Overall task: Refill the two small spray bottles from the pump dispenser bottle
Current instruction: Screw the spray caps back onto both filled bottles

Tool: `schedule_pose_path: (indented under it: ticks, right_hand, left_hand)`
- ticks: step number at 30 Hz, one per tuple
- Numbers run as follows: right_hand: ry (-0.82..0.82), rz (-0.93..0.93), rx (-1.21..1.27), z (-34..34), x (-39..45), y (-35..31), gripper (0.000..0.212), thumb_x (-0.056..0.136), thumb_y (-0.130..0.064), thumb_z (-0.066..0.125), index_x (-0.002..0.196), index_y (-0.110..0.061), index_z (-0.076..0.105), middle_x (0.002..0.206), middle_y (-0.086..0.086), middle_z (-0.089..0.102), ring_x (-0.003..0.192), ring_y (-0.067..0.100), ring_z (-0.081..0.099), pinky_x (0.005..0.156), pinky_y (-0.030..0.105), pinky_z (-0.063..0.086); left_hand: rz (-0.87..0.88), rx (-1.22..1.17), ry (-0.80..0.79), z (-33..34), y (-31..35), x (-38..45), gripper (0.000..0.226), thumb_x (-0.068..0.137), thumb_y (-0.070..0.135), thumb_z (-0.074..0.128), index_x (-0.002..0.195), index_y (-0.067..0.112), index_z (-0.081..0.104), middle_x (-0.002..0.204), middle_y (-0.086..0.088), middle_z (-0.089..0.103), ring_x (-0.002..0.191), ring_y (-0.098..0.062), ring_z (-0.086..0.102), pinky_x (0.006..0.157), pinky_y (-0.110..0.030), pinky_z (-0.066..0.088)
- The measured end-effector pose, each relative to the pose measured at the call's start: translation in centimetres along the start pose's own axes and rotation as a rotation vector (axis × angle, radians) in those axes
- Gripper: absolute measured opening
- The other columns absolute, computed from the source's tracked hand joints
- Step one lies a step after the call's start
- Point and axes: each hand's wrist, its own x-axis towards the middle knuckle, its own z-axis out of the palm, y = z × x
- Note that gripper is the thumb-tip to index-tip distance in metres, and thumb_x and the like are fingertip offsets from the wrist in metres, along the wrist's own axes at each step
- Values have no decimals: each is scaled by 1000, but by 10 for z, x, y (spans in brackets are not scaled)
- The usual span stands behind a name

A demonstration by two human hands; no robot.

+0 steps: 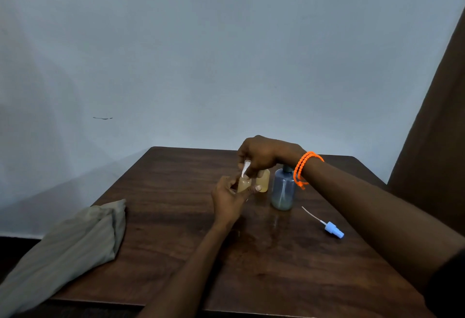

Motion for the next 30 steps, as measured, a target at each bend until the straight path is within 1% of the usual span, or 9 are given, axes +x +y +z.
schedule_pose_path:
  ticks: [2, 6, 9, 14, 18, 21, 25, 27, 30]
  right_hand:
    - [34, 31, -39, 4, 2, -4, 26, 81, -31, 82, 88, -9, 70, 70, 1, 69, 60, 12, 64, 74, 32, 57]
    - [80, 118, 31, 23, 10, -7, 41, 89, -45, 69, 67, -10, 63, 45, 1, 63, 57, 23, 71, 68, 35, 61]
    - [108, 155, 112, 25, 6, -7, 52, 84, -61, 67, 75, -10, 62, 56, 6, 69, 56, 25, 71, 66, 35, 60]
    - [283, 142, 114, 0, -12, 9, 54, 81, -61, 72, 106, -13, 64, 77, 0, 65, 73, 17, 64, 82, 36, 57]
    - [433, 145, 258, -13, -32, 38, 39, 79, -50, 79, 98, -17, 68, 69, -1, 70, 55, 12, 70, 68, 31, 60]
    - [504, 141, 307, -18, -50, 54, 37, 79, -46, 80, 101, -17, 70, 78, -3, 72, 69, 12, 72, 74, 33, 60]
    - [606, 192, 407, -9, -70, 75, 38, 78, -48, 80, 103, -22, 71, 89, -5, 72, 79, 7, 66, 66, 22, 50]
    - [642, 238, 494, 3, -80, 87, 42, 75, -51, 82, 106, -26, 69, 92, -8, 72, 86, 6, 65, 67, 19, 46]
    - [651, 295, 682, 31, -88, 100, 57, 67, -52, 88, 113, -29, 65, 103, -10, 67, 94, 7, 64, 74, 23, 49]
  left_hand:
    - [7, 1, 17, 0, -1, 1, 36, 63, 39, 97, 76, 37, 63, 83, 2, 69, 78, -17, 66, 67, -38, 56]
    - [-20, 26, 46, -1, -3, 4, 38, 63, 38, 98, 78, 28, 64, 83, 1, 69, 77, -15, 65, 62, -25, 50]
    - [-62, 77, 37, -4, -7, 8, 38, 66, 40, 96, 84, 23, 68, 85, 3, 70, 79, -11, 65, 61, -15, 44]
    - [-185, 115, 3, -8, -16, 12, 33, 67, 37, 96, 87, 22, 74, 86, 5, 73, 83, -13, 68, 68, -27, 53]
    - [-182, 117, 7, -7, -10, 11, 28, 69, 32, 95, 81, 25, 70, 81, 8, 71, 77, -10, 65, 63, -23, 48]
    - [-188, 116, -2, -8, -10, 10, 33, 69, 38, 95, 89, 29, 70, 88, 9, 72, 85, -12, 68, 71, -29, 56]
    - [-166, 48, 27, -7, -10, 10, 61, 67, 54, 92, 116, 26, 70, 105, 10, 73, 96, -8, 69, 79, -30, 60]
    - [-149, -14, 60, -7, -6, 10, 60, 71, 55, 89, 119, 28, 65, 109, 11, 72, 99, -5, 68, 82, -30, 59]
    - [-115, -2, 67, -7, -2, 12, 42, 82, 48, 84, 113, 29, 63, 107, 13, 71, 100, -4, 67, 82, -28, 55]
